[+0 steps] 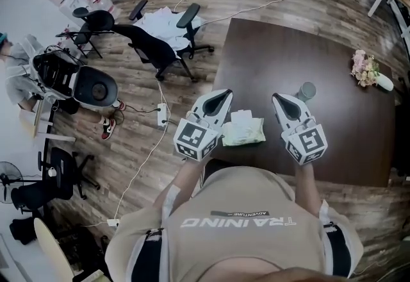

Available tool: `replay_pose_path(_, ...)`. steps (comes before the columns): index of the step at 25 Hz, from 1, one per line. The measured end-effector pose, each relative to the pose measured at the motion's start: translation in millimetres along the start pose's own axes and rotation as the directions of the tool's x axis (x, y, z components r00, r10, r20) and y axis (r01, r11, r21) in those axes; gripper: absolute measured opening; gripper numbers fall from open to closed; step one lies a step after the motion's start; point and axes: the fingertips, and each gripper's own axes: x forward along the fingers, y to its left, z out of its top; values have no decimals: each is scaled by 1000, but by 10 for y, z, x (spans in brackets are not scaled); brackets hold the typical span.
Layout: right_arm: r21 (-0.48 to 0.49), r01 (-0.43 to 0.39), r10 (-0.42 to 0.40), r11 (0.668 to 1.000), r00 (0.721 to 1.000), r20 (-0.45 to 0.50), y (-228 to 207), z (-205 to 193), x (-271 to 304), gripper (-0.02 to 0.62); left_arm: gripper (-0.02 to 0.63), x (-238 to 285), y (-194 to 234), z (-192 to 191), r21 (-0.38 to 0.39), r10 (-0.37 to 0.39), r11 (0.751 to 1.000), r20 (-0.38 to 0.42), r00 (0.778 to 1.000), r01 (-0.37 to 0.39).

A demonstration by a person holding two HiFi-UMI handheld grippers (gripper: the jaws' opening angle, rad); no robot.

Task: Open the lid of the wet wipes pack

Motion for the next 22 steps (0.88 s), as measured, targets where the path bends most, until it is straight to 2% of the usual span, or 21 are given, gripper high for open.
replay_pose_path(5,-8,-31,31,999,999,-9,54,-60,40,14,9,-23,23,-148,-39,11,999,-20,1000,-12)
replay_pose_path(8,-25,-32,31,999,999,-29,39,-119,21,14,9,24,5,-171,-43,12,999,-20,1000,-13)
replay_pose_path(22,10,-35,35,999,999,-35,38,-217,-69,14,9,119,-151,-228,-37,-40,999,-42,998,38)
